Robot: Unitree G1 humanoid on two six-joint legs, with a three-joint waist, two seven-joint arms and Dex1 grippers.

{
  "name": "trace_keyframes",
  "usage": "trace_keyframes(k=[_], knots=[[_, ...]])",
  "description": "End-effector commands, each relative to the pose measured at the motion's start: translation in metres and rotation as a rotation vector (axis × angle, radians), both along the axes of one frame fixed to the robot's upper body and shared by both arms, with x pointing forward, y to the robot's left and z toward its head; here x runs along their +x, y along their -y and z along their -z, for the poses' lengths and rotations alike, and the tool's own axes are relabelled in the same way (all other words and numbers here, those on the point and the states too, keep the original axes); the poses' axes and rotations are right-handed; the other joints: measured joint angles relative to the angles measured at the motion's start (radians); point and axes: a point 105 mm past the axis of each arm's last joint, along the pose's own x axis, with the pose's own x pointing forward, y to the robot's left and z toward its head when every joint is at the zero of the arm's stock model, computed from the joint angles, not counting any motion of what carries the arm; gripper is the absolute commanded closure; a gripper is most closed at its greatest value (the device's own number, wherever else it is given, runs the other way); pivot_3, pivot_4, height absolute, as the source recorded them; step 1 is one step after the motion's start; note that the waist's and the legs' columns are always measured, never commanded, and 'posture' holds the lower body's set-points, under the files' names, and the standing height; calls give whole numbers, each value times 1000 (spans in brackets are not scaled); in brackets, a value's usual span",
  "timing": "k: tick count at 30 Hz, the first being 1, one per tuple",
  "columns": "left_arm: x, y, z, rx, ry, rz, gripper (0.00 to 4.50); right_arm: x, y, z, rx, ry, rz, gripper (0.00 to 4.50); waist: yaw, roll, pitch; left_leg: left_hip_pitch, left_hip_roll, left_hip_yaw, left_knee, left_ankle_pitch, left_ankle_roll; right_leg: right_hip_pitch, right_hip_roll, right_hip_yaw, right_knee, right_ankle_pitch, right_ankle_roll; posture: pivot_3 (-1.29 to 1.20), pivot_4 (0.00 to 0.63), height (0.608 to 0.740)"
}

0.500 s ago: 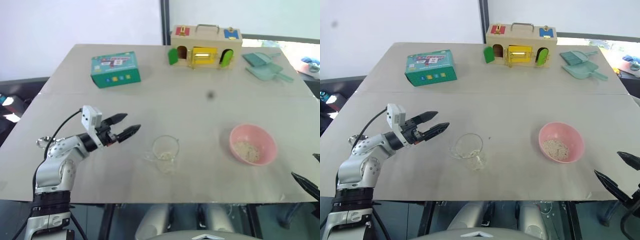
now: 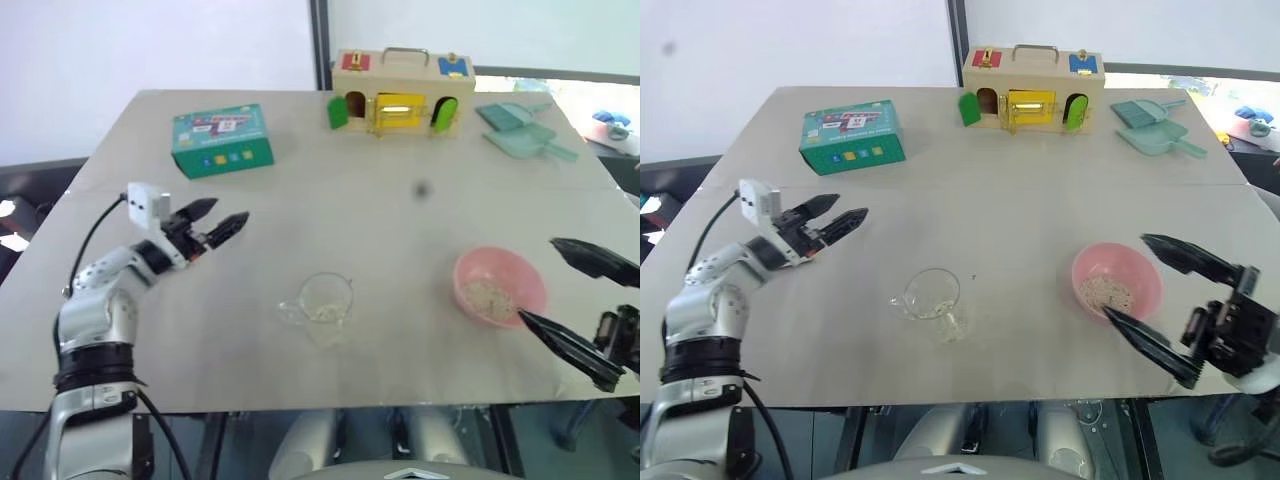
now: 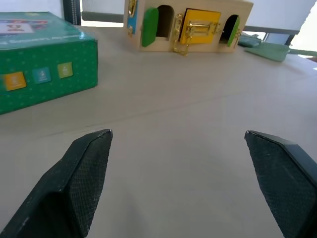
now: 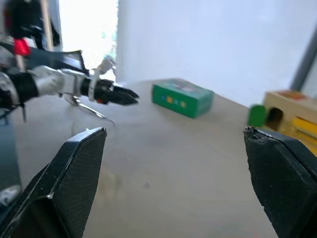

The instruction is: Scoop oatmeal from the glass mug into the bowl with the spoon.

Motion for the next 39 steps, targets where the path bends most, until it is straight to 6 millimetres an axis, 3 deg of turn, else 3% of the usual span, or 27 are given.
trace_keyframes(k=[1,4,12,18,26,34,39], knots=[[-9,-26,-9,98,12,24,0,-3,-7,-8,43,12,-33,25,4,-1,0,0,0,0,0,0,0,0,0,0,0,0,0,0,150,740],[-17,-52,-9,229,-19,24,0,-6,-7,-8,55,15,-51,25,6,-2,1,-1,0,-1,0,-1,2,-1,0,-1,-1,0,0,0,150,740],[-36,-92,-21,522,-181,106,0,-11,-5,-3,49,37,-96,25,11,-4,2,-2,0,0,0,-3,2,-1,-1,0,-1,0,0,0,150,740],[-37,-103,-16,730,-312,137,0,-14,-4,7,31,36,-105,25,12,-4,1,-4,0,0,0,-2,6,-3,-1,0,-1,0,0,0,150,740],[-39,-102,-7,739,-317,168,0,-10,-14,6,0,74,-113,25,-3,-4,1,-9,0,0,3,-1,7,-8,0,0,1,0,0,0,150,740],[-72,-125,0,741,-383,151,0,-3,-11,5,9,7,-152,25,-3,-5,1,-11,0,1,3,-1,8,-11,0,0,2,1,0,0,150,740],[-76,-131,-3,760,-383,124,0,-3,-17,5,2,1,-219,25,6,-5,1,-11,0,1,3,-1,8,-11,-1,0,2,1,0,0,150,740]])
